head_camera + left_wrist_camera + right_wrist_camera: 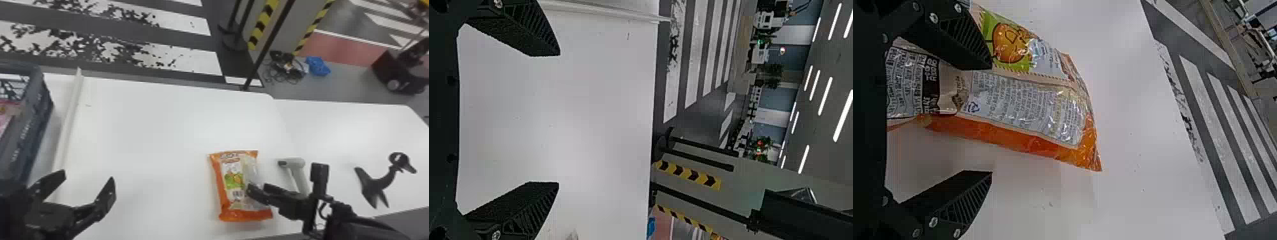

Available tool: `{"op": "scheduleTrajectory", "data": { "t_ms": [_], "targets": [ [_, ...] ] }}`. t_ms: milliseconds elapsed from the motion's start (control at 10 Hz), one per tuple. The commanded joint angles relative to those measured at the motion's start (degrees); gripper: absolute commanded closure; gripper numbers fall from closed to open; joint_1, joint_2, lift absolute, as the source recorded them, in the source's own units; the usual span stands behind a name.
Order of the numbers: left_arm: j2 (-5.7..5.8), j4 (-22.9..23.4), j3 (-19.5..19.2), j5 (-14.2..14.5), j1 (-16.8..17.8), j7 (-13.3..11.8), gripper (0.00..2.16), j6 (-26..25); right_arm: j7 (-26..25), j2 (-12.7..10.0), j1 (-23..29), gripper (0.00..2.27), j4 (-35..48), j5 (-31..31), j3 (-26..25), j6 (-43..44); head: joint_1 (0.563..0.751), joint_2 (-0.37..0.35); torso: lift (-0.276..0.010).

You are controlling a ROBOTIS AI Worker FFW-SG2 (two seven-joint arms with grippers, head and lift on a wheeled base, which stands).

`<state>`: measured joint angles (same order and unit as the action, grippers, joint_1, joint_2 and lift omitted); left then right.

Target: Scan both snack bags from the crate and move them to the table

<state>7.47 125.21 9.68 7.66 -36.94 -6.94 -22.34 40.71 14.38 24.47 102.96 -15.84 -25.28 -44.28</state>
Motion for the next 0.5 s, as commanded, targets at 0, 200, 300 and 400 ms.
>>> {"op": "scheduleTrajectory", "data": {
  "t_ms": [0,200,300,400],
  "targets": [
    [0.0,-0.1,-0.2,0.1,-0.1,0.0,0.06,0.1,1.5,0.5,-0.8,1.6,-1.4,0.0,1.3,0.0,0.695,-0.35,-0.087],
    [-0.35,-0.6,-0.1,0.1,0.1,0.0,0.06,0.1,1.6,0.0,0.2,2.25,-0.9,-2.3,0.4,0.0,0.695,-0.35,-0.087],
    [-0.44,-0.6,-0.2,0.2,0.2,0.0,0.06,0.1,1.6,0.0,1.3,2.25,0.8,-2.7,-0.2,-0.3,0.695,-0.35,-0.087],
    [-0.44,-0.6,-0.1,0.2,0.2,0.1,0.06,0.1,1.6,0.0,2.0,2.25,2.3,-3.9,-0.6,-1.6,0.695,-0.35,-0.087]
  ]
}}
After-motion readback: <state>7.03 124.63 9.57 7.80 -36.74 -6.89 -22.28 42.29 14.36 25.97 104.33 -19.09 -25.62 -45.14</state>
